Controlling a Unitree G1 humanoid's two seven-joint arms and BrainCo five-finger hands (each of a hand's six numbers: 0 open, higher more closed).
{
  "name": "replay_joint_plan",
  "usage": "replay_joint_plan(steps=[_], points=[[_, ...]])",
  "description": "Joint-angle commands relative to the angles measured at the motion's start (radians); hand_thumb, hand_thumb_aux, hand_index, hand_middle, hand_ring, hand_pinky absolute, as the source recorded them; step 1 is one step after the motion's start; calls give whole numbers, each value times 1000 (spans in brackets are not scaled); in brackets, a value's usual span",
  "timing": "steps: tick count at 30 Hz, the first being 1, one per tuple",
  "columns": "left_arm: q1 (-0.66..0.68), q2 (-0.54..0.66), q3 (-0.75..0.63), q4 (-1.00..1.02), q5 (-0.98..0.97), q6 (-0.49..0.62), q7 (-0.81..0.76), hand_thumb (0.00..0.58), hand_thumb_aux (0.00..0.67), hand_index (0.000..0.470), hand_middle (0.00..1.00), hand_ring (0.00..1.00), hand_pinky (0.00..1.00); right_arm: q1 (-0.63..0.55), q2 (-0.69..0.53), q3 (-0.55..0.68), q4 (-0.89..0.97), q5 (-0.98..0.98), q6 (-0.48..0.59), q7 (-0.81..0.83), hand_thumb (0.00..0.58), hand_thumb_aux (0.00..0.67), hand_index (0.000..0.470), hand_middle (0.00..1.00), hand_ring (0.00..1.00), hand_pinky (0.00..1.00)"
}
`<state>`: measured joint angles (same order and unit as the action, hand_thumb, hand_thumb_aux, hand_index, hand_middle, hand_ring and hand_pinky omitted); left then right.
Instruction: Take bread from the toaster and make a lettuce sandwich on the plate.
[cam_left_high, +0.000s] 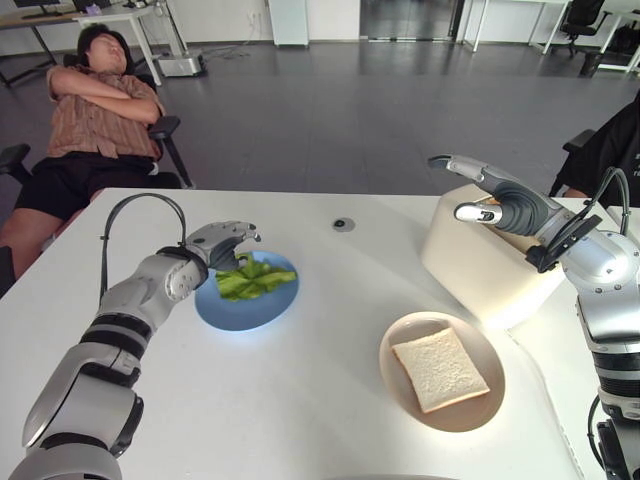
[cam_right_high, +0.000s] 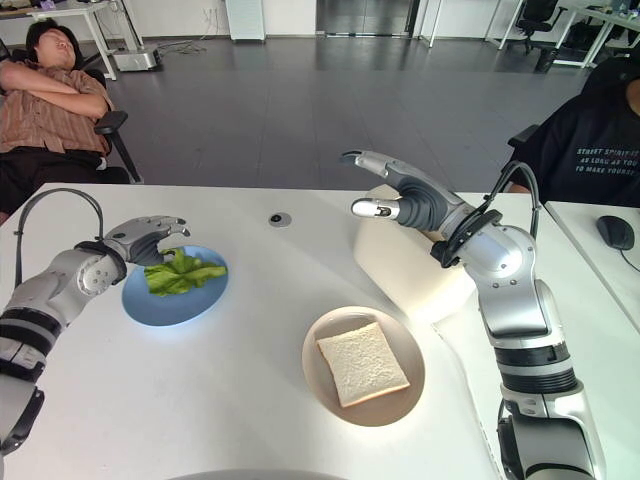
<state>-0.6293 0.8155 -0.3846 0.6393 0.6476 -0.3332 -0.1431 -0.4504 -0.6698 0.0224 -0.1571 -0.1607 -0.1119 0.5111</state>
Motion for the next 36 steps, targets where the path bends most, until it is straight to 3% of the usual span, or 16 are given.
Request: replay_joint_plan(steps=[1, 3, 4, 5, 15, 26, 27, 28, 36], points=[[50, 22, 38, -89, -27, 30, -69, 580, 670, 470, 0, 0, 0, -5, 1, 2, 7, -11, 2, 3, 0, 0, 0, 0, 0, 0], [58, 23, 42, -101, -10, 47, -70, 580, 670, 470, 0, 0, 0, -3, 1, 1, 5, -11, 3, 2, 0, 0, 0, 0, 0, 0], [61, 23, 41, -102, 3, 54, -62, 417, 315, 221, 0, 0, 0, -1, 0, 1, 4, -11, 4, 2, 0, 0, 0, 0, 0, 0], [64, 23, 36, -100, 20, 61, -52, 0, 0, 0, 0, 0, 0, 2, 0, 0, 3, -10, 4, 1, 0, 0, 0, 0, 0, 0], [84, 65, -50, -94, 304, 170, 47, 0, 0, 0, 0, 0, 0, 15, -1, 2, -4, -6, 3, 9, 0, 0, 0, 0, 0, 0], [101, -12, -158, 38, 408, 210, 88, 0, 0, 0, 0, 0, 0, 24, -4, 1, -16, -7, 9, 13, 0, 0, 0, 0, 0, 0], [102, -28, -164, 67, 401, 204, 91, 462, 368, 258, 0, 0, 0, 25, -4, 1, -18, -7, 9, 13, 0, 0, 0, 0, 0, 0], [104, -42, -172, 92, 395, 199, 94, 580, 670, 470, 0, 0, 0, 27, -5, 0, -20, -6, 9, 13, 0, 0, 0, 0, 0, 0], [107, -58, -157, 92, 344, 188, 171, 580, 670, 470, 0, 0, 0, 36, -2, 4, -19, -12, 4, 8, 0, 0, 0, 0, 0, 0]])
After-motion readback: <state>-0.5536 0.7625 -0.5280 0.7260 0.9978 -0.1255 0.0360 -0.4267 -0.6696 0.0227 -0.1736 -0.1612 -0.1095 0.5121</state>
